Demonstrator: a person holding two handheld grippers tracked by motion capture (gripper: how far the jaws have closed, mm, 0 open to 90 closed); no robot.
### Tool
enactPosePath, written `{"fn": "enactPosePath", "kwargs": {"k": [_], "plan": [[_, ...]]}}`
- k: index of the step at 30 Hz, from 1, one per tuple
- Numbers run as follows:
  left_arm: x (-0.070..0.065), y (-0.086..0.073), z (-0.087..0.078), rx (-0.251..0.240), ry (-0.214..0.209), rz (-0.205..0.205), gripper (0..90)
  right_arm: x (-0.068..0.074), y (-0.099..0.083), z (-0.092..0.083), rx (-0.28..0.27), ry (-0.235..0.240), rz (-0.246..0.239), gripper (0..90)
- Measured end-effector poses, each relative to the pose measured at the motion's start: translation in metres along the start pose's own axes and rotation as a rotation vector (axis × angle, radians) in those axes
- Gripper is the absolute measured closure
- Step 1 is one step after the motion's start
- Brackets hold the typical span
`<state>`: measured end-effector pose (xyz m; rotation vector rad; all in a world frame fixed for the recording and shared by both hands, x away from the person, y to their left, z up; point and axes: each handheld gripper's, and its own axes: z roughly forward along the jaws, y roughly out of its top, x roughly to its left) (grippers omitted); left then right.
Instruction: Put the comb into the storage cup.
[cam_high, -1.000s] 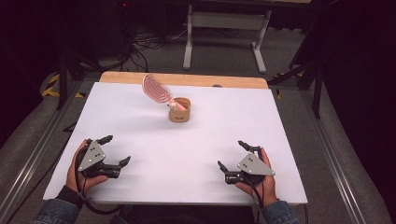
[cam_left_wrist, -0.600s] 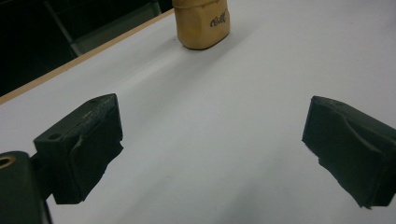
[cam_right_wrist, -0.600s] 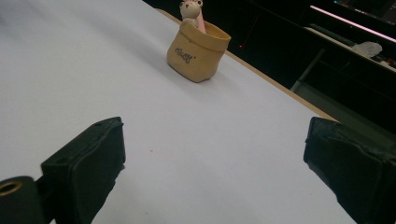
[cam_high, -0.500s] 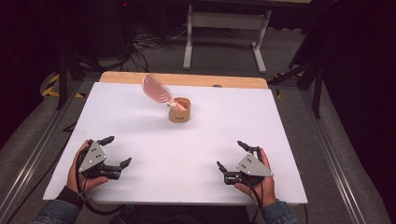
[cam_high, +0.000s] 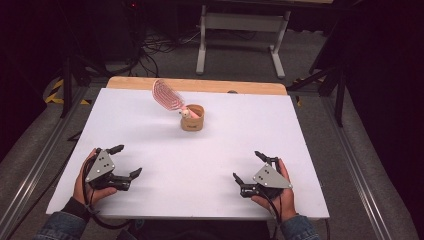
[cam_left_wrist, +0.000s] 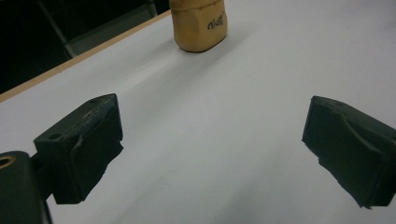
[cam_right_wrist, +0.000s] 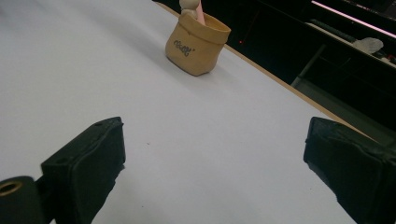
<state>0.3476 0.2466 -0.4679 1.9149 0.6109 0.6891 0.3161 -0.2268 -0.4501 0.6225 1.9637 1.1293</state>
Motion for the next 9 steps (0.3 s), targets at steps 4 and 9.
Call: {"fn": "enactPosePath", "kwargs": {"k": [4, 9], "plan": [[-0.0008, 0.0006, 0.0007, 0.008, -0.003, 0.001, 5.8, -0.0002, -0.0003, -0.0009, -0.003, -0.006, 0.003, 6.2], [-0.0021, 0.0013, 0.0003, 0.006, 0.001, -0.004, 5.7, -0.0012, -0.0016, -0.0017, -0.006, -0.007, 0.008, 6.3]]}}
